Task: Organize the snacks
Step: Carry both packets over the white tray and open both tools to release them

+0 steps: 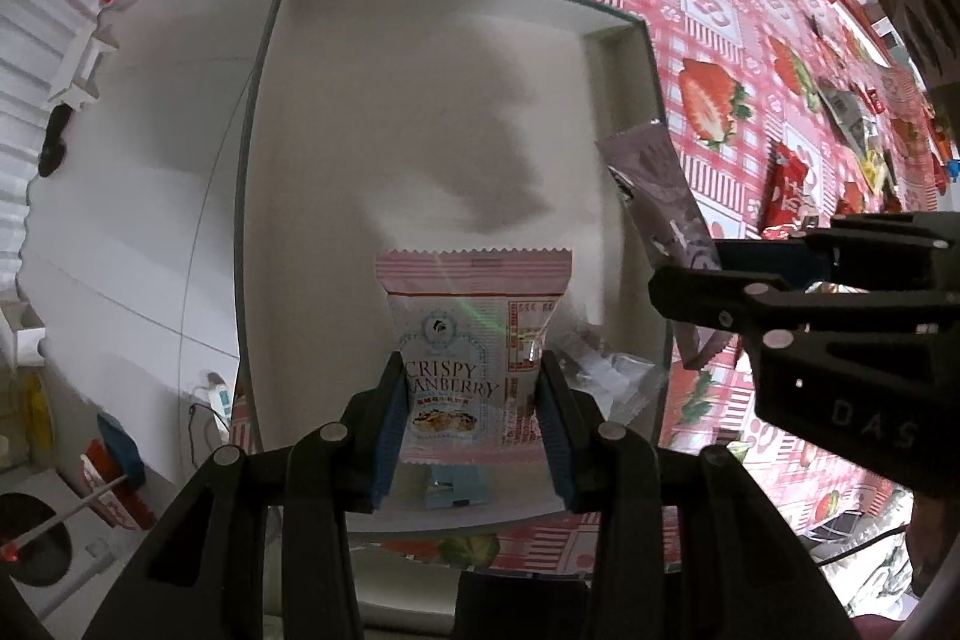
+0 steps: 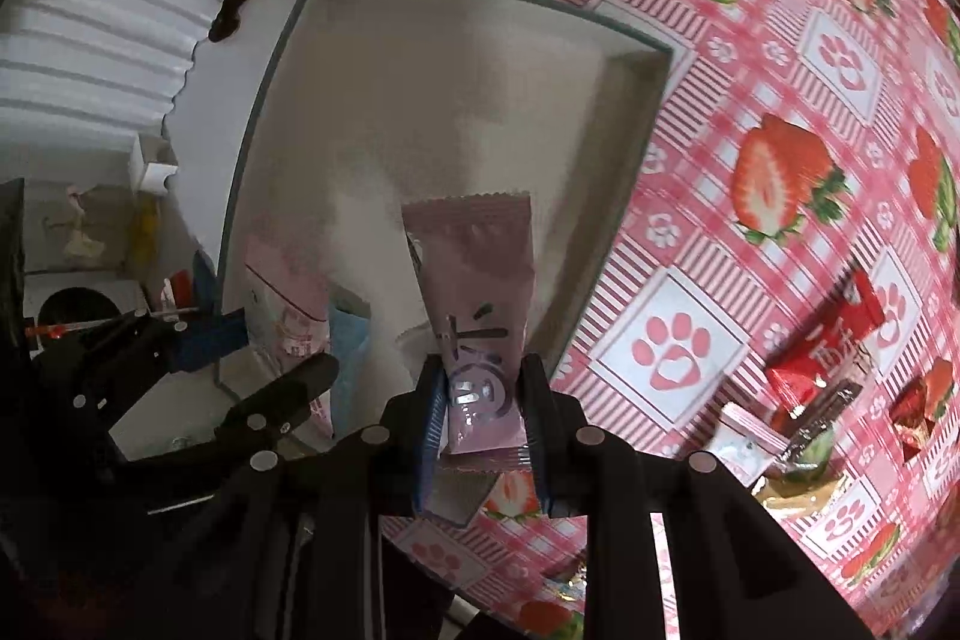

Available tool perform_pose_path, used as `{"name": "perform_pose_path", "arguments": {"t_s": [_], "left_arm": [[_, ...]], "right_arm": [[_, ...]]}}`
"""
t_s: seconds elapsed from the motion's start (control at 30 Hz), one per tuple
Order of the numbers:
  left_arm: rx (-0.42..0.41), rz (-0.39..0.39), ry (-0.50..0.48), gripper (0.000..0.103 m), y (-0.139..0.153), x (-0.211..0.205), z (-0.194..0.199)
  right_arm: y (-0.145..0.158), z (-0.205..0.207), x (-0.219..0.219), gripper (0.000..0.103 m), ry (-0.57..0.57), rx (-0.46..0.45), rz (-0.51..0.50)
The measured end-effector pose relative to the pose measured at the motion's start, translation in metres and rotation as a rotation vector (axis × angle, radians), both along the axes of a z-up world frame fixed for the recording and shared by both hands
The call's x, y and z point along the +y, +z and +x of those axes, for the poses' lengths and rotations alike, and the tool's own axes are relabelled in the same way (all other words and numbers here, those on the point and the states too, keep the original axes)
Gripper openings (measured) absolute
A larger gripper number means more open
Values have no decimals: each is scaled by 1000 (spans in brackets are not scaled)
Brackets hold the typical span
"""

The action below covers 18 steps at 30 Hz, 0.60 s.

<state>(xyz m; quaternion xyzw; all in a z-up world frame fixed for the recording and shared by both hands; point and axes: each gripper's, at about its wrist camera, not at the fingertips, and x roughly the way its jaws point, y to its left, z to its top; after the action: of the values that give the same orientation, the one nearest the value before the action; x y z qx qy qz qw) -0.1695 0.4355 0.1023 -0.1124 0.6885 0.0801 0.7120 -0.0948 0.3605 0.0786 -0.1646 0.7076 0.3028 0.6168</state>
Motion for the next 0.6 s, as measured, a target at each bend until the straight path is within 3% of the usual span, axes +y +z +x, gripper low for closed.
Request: {"name": "perform_pose_path", "arguments": {"t_s": [0.5, 0.6], "left_arm": [[39, 12, 7, 44, -14, 3, -6], [47, 14, 1, 52, -16, 1, -7]], "right_arm": [[-19, -8, 21, 26, 32, 17, -27], [-23, -8, 23, 26, 32, 29, -24]]}}
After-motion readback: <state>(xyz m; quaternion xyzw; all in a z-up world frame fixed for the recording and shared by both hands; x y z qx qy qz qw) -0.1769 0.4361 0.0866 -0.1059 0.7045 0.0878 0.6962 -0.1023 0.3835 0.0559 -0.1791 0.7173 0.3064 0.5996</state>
